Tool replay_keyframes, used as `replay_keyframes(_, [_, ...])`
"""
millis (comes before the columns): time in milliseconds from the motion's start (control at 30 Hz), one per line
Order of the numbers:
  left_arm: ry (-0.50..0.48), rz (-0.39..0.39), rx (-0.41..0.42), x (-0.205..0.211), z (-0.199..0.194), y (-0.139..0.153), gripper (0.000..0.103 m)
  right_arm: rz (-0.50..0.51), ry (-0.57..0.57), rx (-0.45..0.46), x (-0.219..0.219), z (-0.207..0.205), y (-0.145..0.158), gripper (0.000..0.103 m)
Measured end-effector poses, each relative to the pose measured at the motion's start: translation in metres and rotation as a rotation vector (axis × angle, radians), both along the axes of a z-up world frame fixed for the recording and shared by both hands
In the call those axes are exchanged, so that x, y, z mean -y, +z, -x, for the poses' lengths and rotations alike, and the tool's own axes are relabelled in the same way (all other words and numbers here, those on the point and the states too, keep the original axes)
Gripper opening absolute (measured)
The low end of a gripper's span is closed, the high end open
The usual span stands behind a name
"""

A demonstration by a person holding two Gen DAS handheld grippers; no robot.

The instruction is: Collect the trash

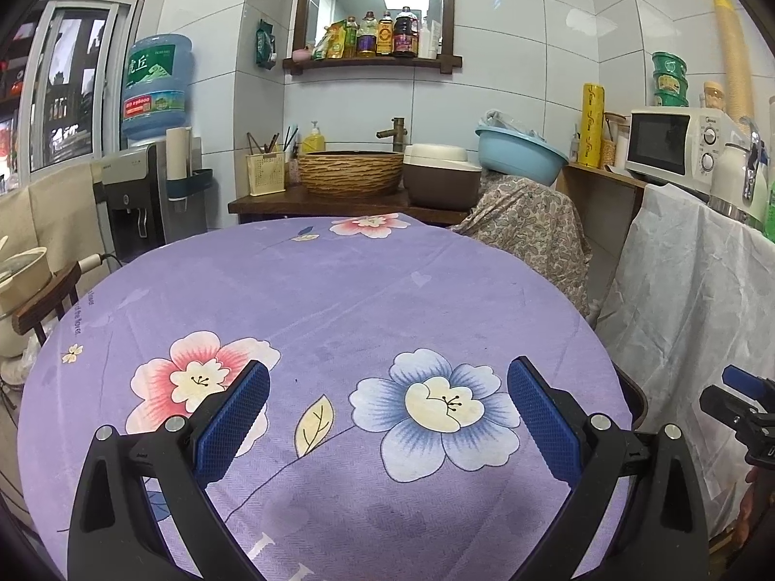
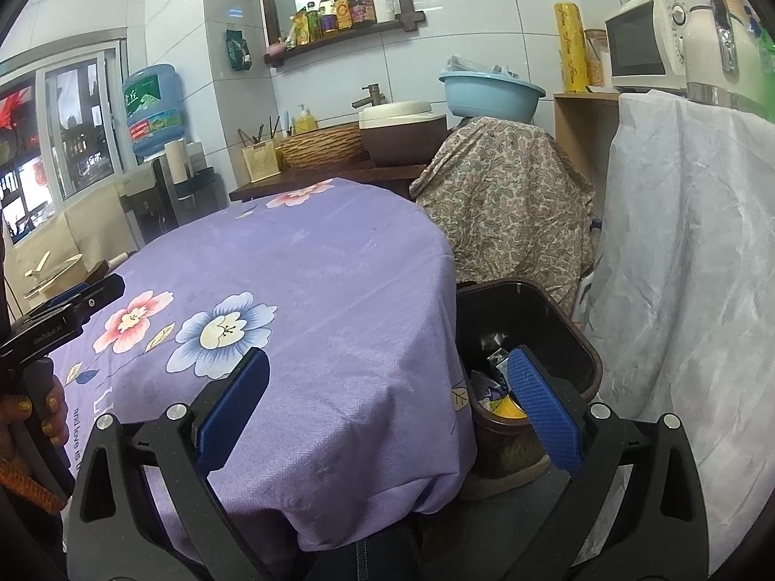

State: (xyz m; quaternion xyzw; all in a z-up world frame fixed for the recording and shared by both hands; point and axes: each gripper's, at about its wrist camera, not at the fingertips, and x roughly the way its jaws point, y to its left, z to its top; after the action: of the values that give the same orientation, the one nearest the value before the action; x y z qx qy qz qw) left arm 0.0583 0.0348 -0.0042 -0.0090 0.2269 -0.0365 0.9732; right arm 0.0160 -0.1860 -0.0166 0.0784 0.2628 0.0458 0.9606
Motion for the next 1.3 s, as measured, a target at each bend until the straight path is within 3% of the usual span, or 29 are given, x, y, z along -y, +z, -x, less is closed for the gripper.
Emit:
replay_keyframes(267, [0.006, -0.004, -0.017, -0.002, -0.003, -0.003, 0.097, 0.004, 0.017, -0.014, -0.006, -0.008, -0.003, 0.097])
replay_keyframes(867, [-0.001, -0.029, 0.029, 0.007, -0.001, 0.004, 0.097, 0.007, 0.013, -0.004, -0.004, -0.007, 0.001, 0.097])
replay_keyframes(1300, [-0.013, -0.003, 0.052, 0.007, 0.002, 0.006, 0.097, 0.01, 0.019, 0.0, -0.004, -0.008, 0.003, 0.097])
